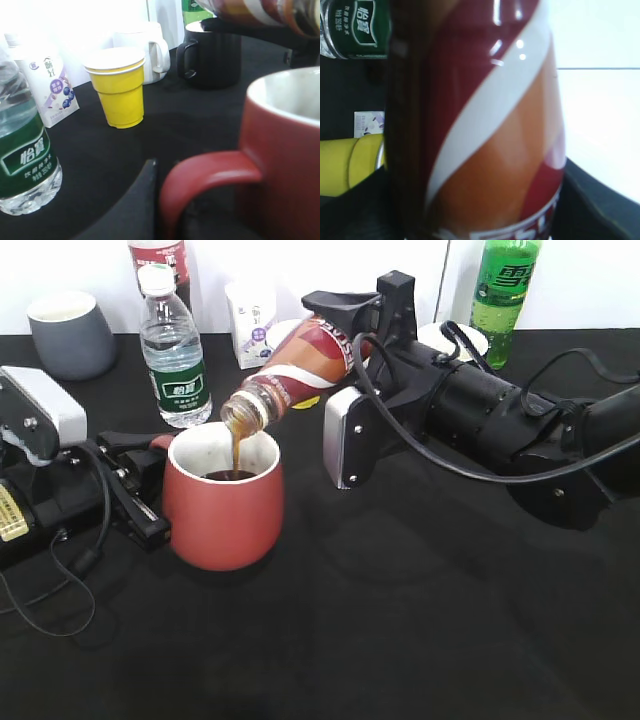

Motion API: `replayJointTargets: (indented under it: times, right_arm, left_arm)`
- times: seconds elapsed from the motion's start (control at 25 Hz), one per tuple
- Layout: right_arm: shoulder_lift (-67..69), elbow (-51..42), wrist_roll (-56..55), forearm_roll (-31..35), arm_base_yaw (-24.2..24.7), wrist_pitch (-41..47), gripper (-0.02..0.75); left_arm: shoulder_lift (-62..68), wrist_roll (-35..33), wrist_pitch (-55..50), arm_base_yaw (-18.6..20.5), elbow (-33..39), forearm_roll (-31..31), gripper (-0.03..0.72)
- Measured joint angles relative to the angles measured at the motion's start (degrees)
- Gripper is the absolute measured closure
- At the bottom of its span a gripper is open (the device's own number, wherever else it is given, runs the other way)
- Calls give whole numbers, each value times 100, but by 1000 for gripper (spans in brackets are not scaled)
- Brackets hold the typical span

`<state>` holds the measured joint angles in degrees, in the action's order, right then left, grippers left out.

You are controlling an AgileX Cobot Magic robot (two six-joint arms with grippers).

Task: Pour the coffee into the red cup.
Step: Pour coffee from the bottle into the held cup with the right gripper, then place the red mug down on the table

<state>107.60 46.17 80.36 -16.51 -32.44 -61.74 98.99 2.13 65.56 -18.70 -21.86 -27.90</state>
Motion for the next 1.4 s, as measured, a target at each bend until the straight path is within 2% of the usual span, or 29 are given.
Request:
replayJointTargets:
  times: [0.36, 0.64, 0.72, 0.92, 1.08, 1.2, 1.4]
  right_arm:
    - [0, 0, -529, 0, 0, 10, 202]
    - [0, 0, -1702, 0, 0, 90, 202]
    - [0, -5, -2436, 0, 0, 132, 202]
    - [0, -5, -5726, 0, 0, 136, 202]
    - [0, -5, -6751, 0, 0, 136, 202]
    - [0, -5, -6812, 13, 0, 139, 202]
    - [0, -5, -6853, 36, 0, 139, 202]
  left_arm:
    - [0, -12, 0, 0, 0, 0, 640]
    - [0, -12, 0, 0, 0, 0, 640]
    - [0, -12, 0, 0, 0, 19, 640]
    - [0, -12, 0, 0, 0, 52, 640]
    - [0, -12, 0, 0, 0, 77, 640]
    - [0, -17, -2, 0, 0, 594, 640]
    - [0, -491, -2, 0, 0, 2102, 640]
